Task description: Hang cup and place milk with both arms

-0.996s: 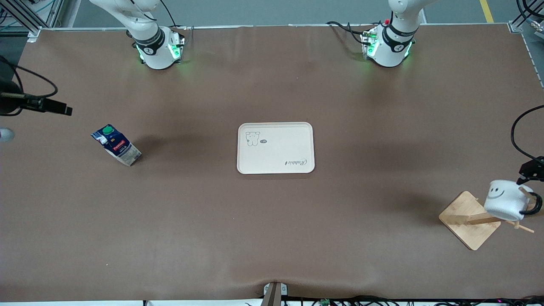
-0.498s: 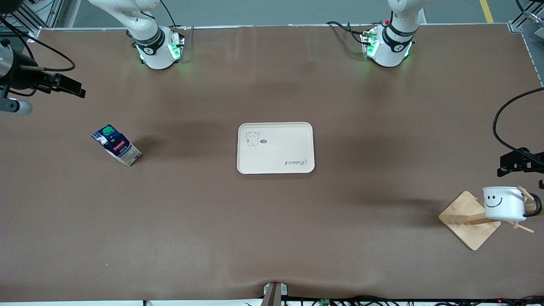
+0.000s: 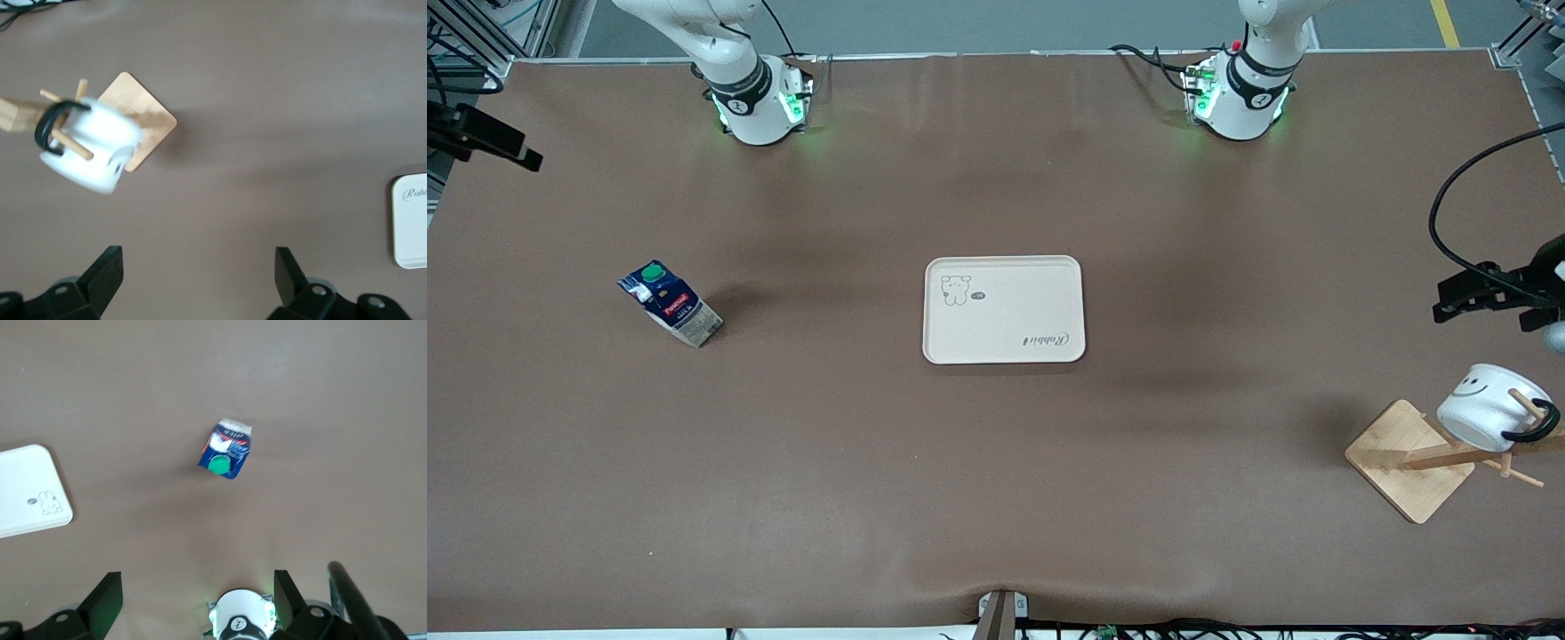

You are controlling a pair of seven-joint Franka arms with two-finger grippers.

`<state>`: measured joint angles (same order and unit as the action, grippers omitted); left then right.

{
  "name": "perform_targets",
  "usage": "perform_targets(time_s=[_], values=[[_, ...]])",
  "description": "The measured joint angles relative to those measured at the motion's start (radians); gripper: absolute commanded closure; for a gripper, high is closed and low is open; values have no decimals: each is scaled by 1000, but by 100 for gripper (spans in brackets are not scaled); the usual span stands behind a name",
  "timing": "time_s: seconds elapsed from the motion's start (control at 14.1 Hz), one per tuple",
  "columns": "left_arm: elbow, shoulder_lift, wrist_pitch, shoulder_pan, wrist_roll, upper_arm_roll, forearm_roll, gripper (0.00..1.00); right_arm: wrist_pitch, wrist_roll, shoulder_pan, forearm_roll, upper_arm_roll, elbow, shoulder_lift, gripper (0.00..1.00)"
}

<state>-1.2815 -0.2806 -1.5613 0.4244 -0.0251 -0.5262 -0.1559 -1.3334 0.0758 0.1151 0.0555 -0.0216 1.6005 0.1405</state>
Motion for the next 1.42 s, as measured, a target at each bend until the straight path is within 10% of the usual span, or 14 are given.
perform_targets(time_s=[1.21, 1.42], values=[[-22, 194, 155, -25, 70, -3, 23, 0, -6, 0, 11, -13, -1, -18, -6, 0], [-51, 230, 175, -158, 70, 133, 31, 0, -6, 0, 12, -13, -1, -18, -6, 0]])
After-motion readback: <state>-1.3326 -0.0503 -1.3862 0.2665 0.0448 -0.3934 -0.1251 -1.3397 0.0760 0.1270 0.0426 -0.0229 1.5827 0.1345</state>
